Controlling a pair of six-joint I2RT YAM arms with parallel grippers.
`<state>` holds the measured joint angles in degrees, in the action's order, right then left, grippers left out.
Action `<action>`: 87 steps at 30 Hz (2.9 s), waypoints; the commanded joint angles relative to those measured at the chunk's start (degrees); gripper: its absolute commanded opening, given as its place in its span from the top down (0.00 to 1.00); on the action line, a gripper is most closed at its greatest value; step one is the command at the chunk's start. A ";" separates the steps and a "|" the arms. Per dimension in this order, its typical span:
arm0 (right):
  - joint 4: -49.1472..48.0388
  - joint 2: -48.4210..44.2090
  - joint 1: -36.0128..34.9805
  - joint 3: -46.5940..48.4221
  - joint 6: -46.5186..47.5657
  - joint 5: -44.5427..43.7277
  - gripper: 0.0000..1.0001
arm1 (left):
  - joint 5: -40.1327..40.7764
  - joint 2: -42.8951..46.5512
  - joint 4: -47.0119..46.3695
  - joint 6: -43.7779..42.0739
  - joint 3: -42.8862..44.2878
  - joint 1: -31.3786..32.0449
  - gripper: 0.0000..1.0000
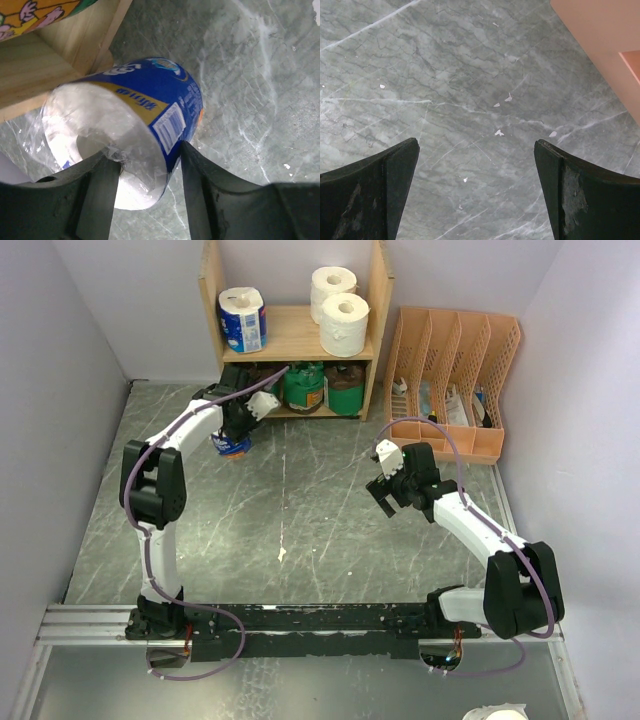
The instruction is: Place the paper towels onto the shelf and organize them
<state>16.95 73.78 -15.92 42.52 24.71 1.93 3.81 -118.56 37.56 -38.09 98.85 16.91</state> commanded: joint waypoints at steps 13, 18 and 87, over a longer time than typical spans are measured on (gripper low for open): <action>-1.09 1.18 -0.16 0.04 0.80 -0.83 0.01 | -1.43 2.05 9.87 -1.17 9.36 3.18 0.93; -1.19 1.53 -0.25 0.05 0.95 -1.34 0.01 | -2.01 7.47 21.30 -3.28 14.63 12.32 0.93; -1.07 -1.78 0.89 -0.34 0.16 -2.20 0.02 | 9.09 -1.70 -4.34 -29.73 38.47 17.81 0.38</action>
<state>16.99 72.05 -15.46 42.48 25.36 0.49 10.96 -119.55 37.47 -67.31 136.53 34.35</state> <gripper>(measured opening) 0.983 0.602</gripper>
